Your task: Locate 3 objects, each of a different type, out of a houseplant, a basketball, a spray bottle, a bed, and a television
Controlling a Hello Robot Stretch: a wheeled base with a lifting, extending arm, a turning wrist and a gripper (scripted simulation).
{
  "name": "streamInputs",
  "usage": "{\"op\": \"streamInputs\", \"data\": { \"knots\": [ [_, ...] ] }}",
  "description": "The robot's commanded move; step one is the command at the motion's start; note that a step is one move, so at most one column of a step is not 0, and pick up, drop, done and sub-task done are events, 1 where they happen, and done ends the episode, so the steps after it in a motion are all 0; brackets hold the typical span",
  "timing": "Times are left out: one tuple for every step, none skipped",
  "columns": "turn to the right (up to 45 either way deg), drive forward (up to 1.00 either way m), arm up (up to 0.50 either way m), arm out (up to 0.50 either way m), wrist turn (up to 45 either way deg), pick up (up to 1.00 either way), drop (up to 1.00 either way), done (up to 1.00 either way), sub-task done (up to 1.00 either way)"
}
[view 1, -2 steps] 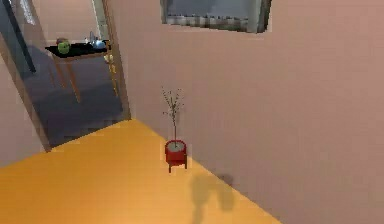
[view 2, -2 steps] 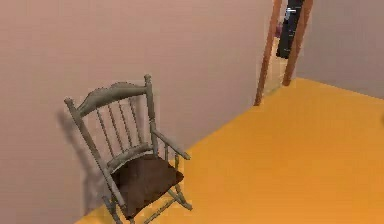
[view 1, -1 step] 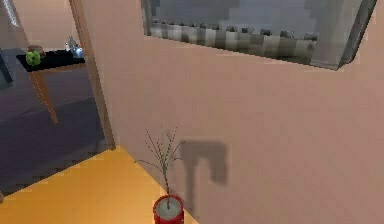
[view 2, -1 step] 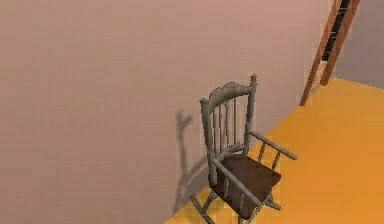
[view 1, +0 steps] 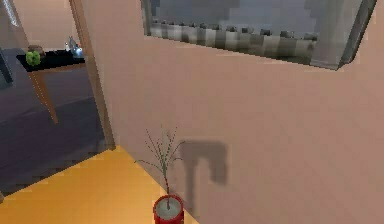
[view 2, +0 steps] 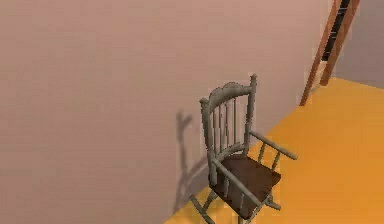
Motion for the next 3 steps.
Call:
{"op": "streamInputs", "data": {
  "knots": [
    [-45.0, 0.00, 0.00, 0.00, 0.0, 0.00, 0.00, 0.00, 0.00],
    [-45.0, 0.00, 0.00, 0.00, 0.0, 0.00, 0.00, 0.00, 0.00],
    [-9.0, 0.00, 0.00, 0.00, 0.0, 0.00, 0.00, 0.00, 0.00]
  ]
}}
